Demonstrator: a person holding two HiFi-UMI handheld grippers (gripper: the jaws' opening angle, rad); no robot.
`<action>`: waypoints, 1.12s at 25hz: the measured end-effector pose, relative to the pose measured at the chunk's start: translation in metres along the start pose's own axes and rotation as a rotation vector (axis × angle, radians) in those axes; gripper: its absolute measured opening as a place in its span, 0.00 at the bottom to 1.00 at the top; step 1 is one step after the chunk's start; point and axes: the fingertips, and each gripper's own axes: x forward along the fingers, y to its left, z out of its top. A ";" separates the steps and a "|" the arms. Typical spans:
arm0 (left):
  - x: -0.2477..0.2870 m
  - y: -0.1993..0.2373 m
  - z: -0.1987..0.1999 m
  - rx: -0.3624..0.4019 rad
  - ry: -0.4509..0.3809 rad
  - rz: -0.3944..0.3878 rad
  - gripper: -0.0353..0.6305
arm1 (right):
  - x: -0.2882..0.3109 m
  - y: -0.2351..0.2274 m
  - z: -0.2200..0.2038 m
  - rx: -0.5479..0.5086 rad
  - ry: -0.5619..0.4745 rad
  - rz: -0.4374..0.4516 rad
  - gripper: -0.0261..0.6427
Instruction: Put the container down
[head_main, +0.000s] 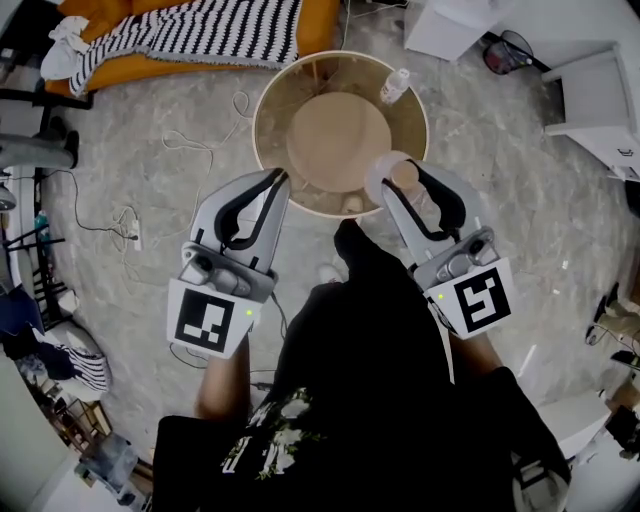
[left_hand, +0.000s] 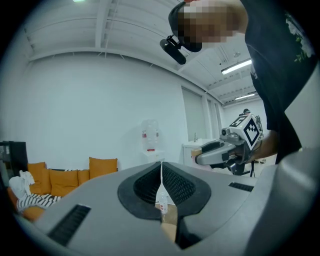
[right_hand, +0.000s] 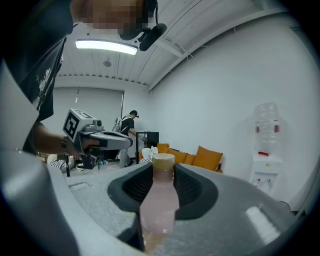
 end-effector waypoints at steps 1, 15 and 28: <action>0.008 0.002 0.001 -0.010 0.002 0.001 0.09 | 0.004 -0.007 -0.002 0.005 0.012 0.006 0.22; 0.089 0.040 -0.044 -0.027 0.120 0.021 0.09 | 0.079 -0.069 -0.068 0.044 0.090 0.091 0.22; 0.172 0.083 -0.139 -0.063 0.169 -0.133 0.09 | 0.153 -0.106 -0.167 0.062 0.233 0.014 0.22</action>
